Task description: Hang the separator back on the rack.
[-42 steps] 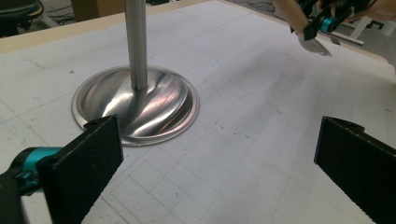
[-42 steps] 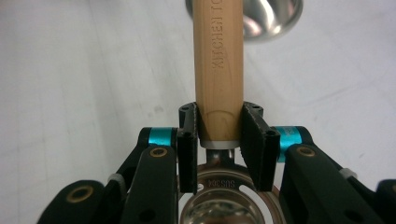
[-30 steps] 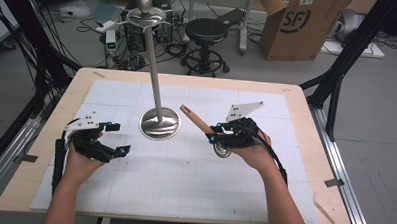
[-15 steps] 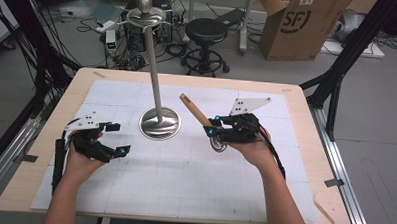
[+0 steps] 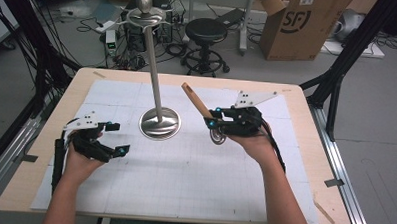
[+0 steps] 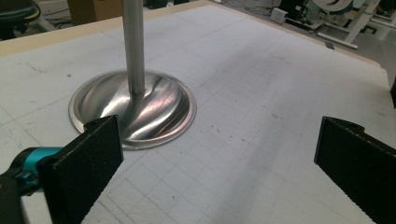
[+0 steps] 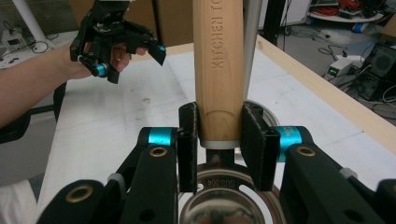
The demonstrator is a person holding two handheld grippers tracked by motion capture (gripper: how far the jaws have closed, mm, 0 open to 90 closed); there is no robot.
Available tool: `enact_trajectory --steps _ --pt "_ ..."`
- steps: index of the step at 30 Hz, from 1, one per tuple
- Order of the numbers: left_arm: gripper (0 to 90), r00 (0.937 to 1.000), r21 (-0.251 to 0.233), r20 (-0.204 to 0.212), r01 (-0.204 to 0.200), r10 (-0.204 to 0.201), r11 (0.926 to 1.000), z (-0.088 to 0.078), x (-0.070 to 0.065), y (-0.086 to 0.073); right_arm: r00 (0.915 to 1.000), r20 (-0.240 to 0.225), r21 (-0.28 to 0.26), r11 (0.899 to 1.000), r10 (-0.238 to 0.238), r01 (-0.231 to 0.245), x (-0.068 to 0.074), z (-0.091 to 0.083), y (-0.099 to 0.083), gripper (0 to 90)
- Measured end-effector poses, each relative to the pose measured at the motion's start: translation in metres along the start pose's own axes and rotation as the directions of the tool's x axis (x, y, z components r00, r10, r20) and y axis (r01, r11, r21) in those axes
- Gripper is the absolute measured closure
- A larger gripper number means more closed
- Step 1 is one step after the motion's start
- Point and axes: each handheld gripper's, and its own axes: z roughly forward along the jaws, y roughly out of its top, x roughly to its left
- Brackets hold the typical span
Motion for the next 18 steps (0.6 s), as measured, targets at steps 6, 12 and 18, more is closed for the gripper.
enact_trajectory --steps 6,12,18 --pt "1.8 1.0000 0.000 0.005 -0.002 0.002 1.0000 0.000 0.000 0.000 0.9999 -0.007 -0.026 1.000 -0.011 0.010 -0.003 -0.003 0.013 69.1" --pt "1.8 0.9999 -0.003 0.010 0.007 -0.007 1.0000 -0.001 0.001 0.000 0.9994 -0.004 -0.059 0.998 -0.035 0.035 -0.003 -0.007 0.027 69.1" --pt "1.8 1.0000 0.000 0.009 0.005 -0.005 1.0000 0.000 0.001 0.000 0.9988 0.011 -0.052 0.997 -0.048 0.049 -0.008 -0.008 0.040 69.0"
